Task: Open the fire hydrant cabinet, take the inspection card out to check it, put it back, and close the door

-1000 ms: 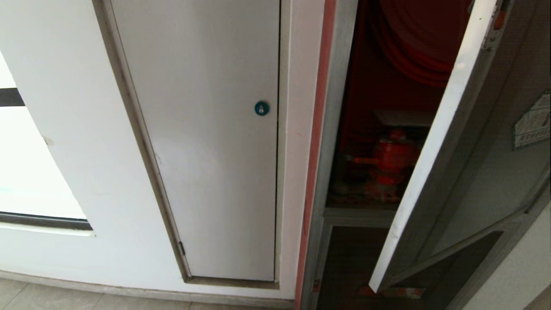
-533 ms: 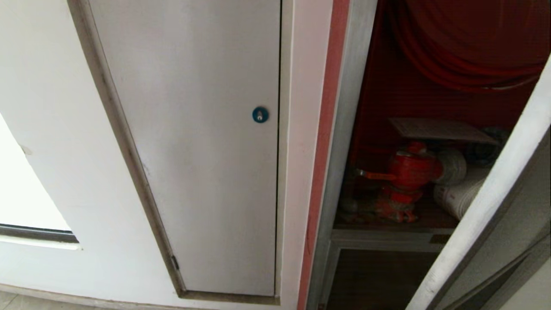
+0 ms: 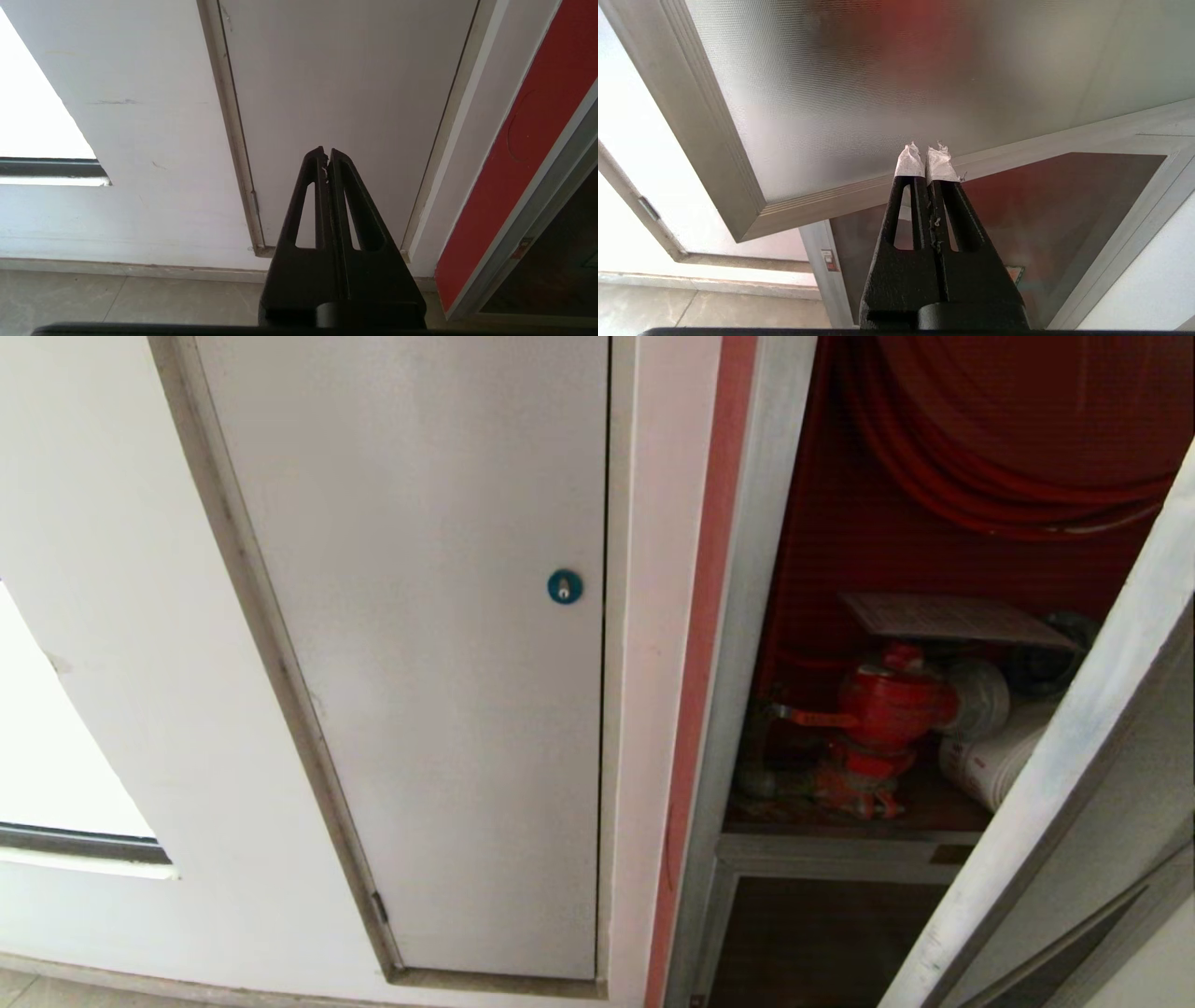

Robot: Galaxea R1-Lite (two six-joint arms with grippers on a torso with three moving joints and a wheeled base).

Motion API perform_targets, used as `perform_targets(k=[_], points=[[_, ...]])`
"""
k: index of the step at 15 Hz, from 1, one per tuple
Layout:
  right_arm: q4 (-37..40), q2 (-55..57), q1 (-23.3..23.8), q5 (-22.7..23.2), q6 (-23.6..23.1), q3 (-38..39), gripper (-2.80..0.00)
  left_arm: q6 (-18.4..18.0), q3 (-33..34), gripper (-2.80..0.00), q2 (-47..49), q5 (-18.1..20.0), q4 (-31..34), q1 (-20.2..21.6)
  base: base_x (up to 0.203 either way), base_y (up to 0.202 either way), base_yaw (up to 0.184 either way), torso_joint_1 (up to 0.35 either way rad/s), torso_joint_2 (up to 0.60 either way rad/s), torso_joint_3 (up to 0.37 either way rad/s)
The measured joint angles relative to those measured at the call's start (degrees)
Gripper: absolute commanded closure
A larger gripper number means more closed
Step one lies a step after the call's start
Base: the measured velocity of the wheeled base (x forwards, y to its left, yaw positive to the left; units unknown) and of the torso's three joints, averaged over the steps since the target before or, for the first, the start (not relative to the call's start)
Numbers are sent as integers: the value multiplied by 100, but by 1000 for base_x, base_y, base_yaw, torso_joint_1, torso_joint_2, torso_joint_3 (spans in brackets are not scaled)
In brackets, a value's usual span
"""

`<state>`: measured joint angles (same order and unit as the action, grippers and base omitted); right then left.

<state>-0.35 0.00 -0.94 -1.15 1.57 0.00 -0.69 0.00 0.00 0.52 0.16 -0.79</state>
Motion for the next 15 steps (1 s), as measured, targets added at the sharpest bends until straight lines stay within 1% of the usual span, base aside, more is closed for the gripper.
perform_targets(k=[7, 10, 11, 13, 15], points=[[0, 0, 0, 10, -12, 0, 0, -1, 0, 0, 2, 0, 2, 0, 0, 0, 0, 0, 0, 0], [3, 0, 0, -15, 115, -44, 0, 0, 0, 0, 5, 0, 2, 0, 0, 0, 0, 0, 0, 0], [47, 4, 0, -15, 118, -242, 0, 0, 0, 0, 5, 0, 2, 0, 0, 0, 0, 0, 0, 0], [152, 148, 0, 89, 123, -924, 0, -2, 0, 0, 5, 0, 0, 0, 0, 0, 0, 0, 0, 0], [247, 599, -11, 400, 127, -1656, 0, 0, 0, 0, 5, 0, 0, 0, 0, 0, 0, 0, 0, 0]])
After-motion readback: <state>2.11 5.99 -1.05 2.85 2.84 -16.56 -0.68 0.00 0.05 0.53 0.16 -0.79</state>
